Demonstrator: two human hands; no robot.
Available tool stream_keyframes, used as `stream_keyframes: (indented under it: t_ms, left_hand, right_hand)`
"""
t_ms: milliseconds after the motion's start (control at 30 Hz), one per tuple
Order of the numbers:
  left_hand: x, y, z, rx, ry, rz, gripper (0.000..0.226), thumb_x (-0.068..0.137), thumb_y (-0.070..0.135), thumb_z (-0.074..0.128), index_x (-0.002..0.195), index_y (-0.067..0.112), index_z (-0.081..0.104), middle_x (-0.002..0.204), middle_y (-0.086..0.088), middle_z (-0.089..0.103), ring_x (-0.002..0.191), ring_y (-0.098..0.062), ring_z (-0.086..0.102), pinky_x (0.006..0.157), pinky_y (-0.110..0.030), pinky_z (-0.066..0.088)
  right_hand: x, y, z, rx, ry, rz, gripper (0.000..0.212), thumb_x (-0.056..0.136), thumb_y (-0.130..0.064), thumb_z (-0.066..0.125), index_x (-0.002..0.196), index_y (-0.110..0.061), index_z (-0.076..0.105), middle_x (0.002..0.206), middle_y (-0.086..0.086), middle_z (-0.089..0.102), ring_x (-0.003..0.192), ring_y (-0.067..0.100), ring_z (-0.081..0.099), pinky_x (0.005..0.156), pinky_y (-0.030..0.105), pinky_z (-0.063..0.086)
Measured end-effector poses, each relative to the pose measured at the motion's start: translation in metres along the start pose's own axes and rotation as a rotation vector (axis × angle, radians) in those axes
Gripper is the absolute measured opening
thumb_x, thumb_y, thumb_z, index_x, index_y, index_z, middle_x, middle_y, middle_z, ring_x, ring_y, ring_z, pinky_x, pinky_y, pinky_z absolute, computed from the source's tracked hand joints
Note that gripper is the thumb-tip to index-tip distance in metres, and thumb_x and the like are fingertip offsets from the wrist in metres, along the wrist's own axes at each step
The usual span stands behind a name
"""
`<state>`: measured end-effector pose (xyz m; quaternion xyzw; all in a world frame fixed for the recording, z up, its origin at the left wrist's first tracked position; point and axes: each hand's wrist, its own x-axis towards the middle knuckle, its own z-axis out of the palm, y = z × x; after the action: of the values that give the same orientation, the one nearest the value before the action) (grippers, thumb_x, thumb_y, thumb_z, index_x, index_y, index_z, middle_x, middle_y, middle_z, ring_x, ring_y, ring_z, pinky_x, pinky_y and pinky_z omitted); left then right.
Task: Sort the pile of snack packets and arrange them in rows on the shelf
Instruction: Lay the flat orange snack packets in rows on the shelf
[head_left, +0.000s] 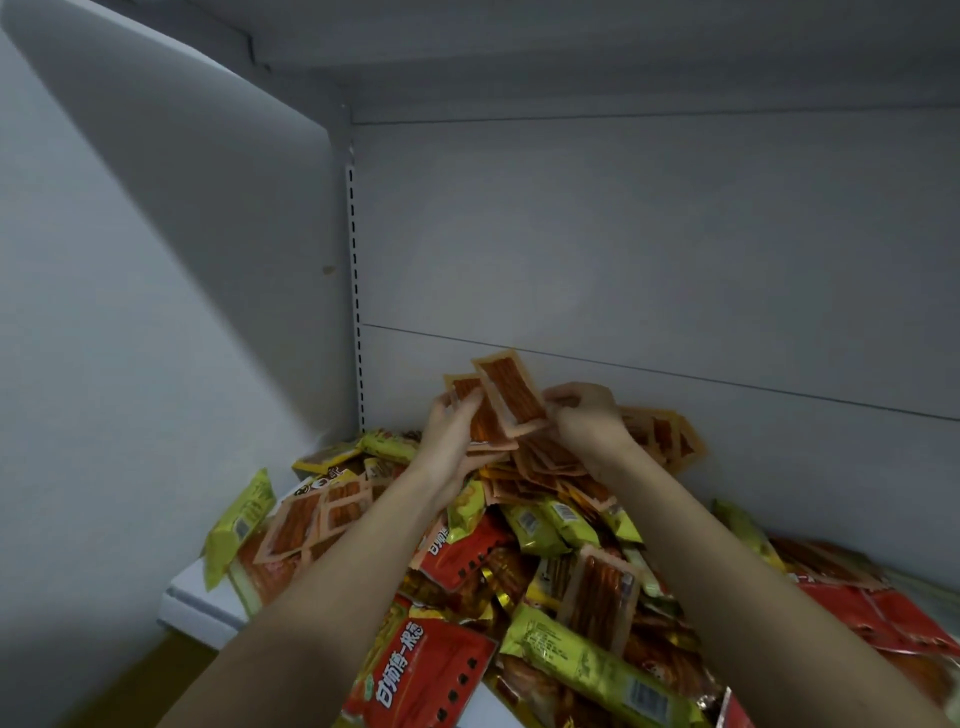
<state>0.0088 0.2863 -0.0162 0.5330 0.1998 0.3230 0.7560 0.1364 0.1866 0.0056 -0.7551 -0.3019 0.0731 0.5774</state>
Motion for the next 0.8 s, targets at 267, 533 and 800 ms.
stream_keyframes:
  t_ms: [267, 533, 800]
  left_hand:
    - [0.001, -0.015, 0.015, -0.005, -0.01, 0.081, 0.054, 0.092, -0.009, 0.062, 0.13, 0.025, 0.044, 0.117, -0.01, 0.069, 0.102, -0.028, 0.071, 0.078, -0.043, 0.061]
    - [-0.002, -0.021, 0.004, 0.011, 0.02, 0.089, 0.057, 0.089, -0.008, 0.067, 0.131, 0.026, 0.048, 0.112, 0.0, 0.069, 0.098, -0.022, 0.072, 0.072, -0.039, 0.062]
    - [-0.009, -0.027, -0.008, 0.081, 0.028, 0.08, 0.049, 0.092, 0.0, 0.065, 0.134, 0.023, 0.055, 0.115, -0.005, 0.073, 0.101, -0.026, 0.072, 0.09, -0.056, 0.057]
  right_hand:
    - [-0.013, 0.007, -0.021, -0.259, -0.014, -0.092, 0.018, 0.096, -0.01, 0.054, 0.095, -0.002, 0.071, 0.088, 0.012, 0.071, 0.087, 0.033, 0.069, 0.075, 0.042, 0.056]
    - [0.01, 0.036, 0.0, -1.021, -0.229, -0.059, 0.049, 0.102, -0.05, 0.04, 0.116, -0.009, 0.062, 0.113, 0.012, 0.067, 0.094, 0.028, 0.064, 0.061, 0.028, 0.041]
    - [0.029, 0.049, 0.002, -1.032, -0.255, 0.125, 0.054, 0.085, -0.057, 0.054, 0.122, -0.019, 0.058, 0.115, 0.012, 0.06, 0.1, 0.031, 0.058, 0.046, 0.026, 0.031]
